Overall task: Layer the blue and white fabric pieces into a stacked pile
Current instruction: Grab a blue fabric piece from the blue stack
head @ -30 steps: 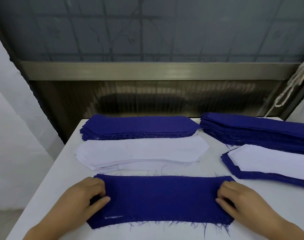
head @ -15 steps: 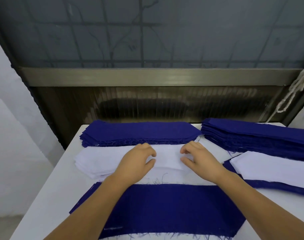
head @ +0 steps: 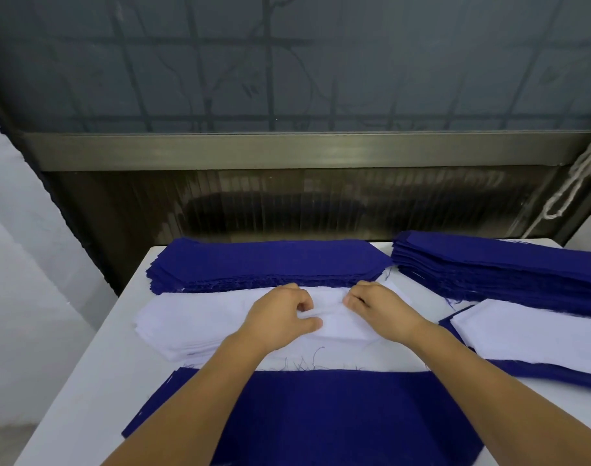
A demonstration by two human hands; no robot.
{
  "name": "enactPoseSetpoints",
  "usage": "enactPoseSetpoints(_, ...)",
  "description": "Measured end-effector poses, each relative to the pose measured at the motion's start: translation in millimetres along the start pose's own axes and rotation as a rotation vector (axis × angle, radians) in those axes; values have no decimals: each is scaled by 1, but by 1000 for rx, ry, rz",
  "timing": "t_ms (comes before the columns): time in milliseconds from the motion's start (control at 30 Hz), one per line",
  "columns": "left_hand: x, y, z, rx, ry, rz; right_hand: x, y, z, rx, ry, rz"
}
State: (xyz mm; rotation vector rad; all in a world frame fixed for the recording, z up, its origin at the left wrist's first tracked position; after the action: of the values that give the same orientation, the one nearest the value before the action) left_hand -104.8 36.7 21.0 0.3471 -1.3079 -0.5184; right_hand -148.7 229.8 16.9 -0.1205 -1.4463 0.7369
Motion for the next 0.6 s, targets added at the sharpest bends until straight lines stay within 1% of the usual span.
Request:
enactPoseSetpoints(100,-1,5,2,-49,66,102,-1,-1,0,-22,-3,10)
enactPoseSetpoints(167,-2,7,3,-72,108,126,0,-3,-2,-16,0,12)
enactPoseSetpoints(300,-1,7,1,-114,150,134,-1,-11,-8,85,-8,-154)
enactPoseSetpoints(333,0,4,0,-119,155,142,-2,-11,-8,95,3,-164)
enactPoseSetpoints(400,8,-6,-5,-104,167,159,0,-9,-9,76,23,-114)
enactPoseSetpoints(600,50,-62,-27,33,191,233,7,-3,-12,35,12,-18)
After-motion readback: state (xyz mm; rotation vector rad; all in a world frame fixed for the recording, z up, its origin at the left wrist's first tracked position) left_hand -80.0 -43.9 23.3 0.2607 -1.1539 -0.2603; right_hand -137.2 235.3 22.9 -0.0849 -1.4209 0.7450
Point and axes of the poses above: each hand's wrist, its own z-axis towards the middle knuckle, its own x-axis out of the back of the hand, y = z × x, the point moved 4 cm from there along z, towards the middle knuckle, and after that the axes turned 12 degrees about y, right-handed, at the moved point
